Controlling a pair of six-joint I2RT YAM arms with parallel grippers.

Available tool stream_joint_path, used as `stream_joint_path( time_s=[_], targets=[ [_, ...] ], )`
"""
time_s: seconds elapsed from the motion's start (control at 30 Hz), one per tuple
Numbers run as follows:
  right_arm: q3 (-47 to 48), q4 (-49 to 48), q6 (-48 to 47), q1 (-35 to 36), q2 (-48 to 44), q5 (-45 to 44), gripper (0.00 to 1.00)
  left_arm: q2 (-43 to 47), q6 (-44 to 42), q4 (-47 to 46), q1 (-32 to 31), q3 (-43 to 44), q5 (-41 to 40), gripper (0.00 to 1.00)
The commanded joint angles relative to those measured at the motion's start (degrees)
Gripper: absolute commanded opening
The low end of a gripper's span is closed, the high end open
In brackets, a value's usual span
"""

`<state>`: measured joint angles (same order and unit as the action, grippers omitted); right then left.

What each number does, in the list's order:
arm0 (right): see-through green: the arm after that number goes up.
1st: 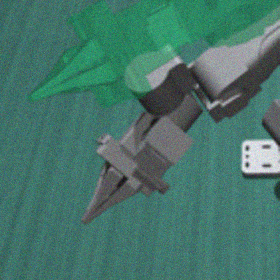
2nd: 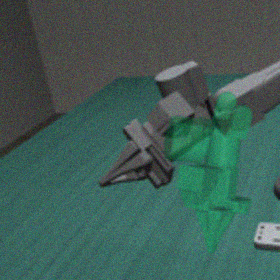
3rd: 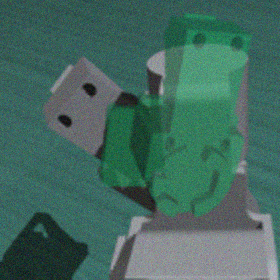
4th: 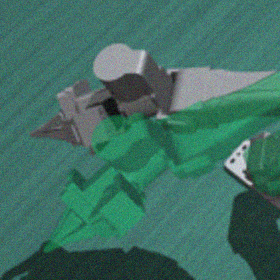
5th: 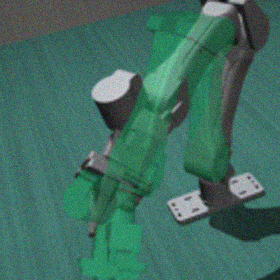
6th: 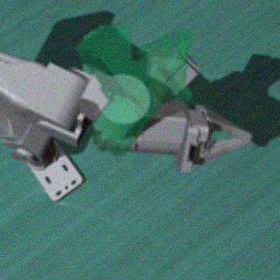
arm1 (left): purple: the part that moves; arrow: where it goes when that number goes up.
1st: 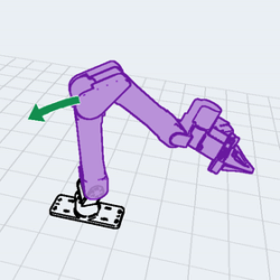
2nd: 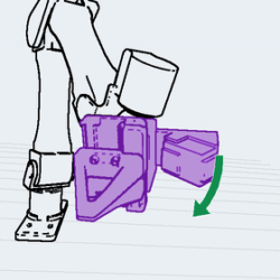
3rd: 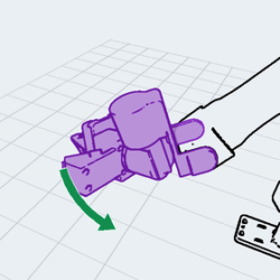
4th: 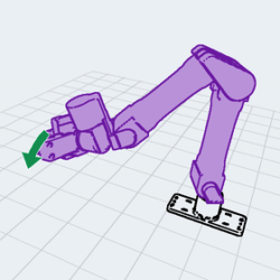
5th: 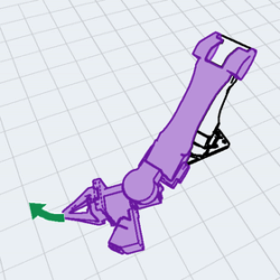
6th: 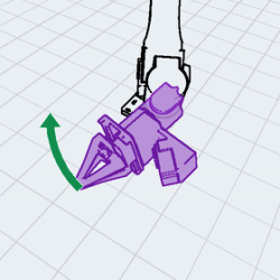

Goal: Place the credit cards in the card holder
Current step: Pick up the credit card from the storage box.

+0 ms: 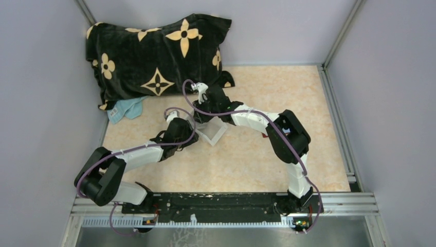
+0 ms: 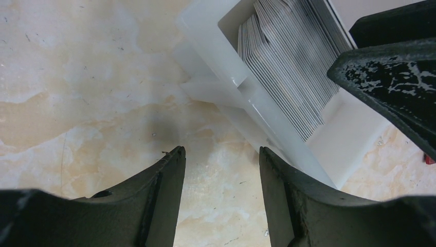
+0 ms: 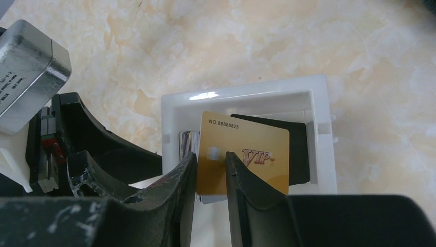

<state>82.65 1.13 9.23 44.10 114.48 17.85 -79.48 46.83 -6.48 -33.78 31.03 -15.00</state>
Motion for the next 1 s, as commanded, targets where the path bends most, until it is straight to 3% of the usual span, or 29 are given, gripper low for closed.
stream_joint_path(
  time_s=[0.0,0.33,0.77,0.97],
  targets=[
    [2.2,0.7,0.3,1.1,-3.6,0.5,0.25,1.2,0.5,-0.6,-0.4,-0.2,-1.1,0.61],
    [1.9,3.8,-4.1,2.8,-6.3,-7.2,0.21,3.3,0.1,0.6,-0.4,-0.2,-2.1,0.61],
    [2.2,3.7,-2.7,2.7,-6.9,-4.1,0.22,5.2,0.4,1.9,-0.4,-0.8,-2.1,0.62],
    [2.7,3.8,-2.4,2.8,-6.2,-3.2,0.09,5.8,0.4,2.8,-0.4,-0.6,-2.7,0.62]
  ],
)
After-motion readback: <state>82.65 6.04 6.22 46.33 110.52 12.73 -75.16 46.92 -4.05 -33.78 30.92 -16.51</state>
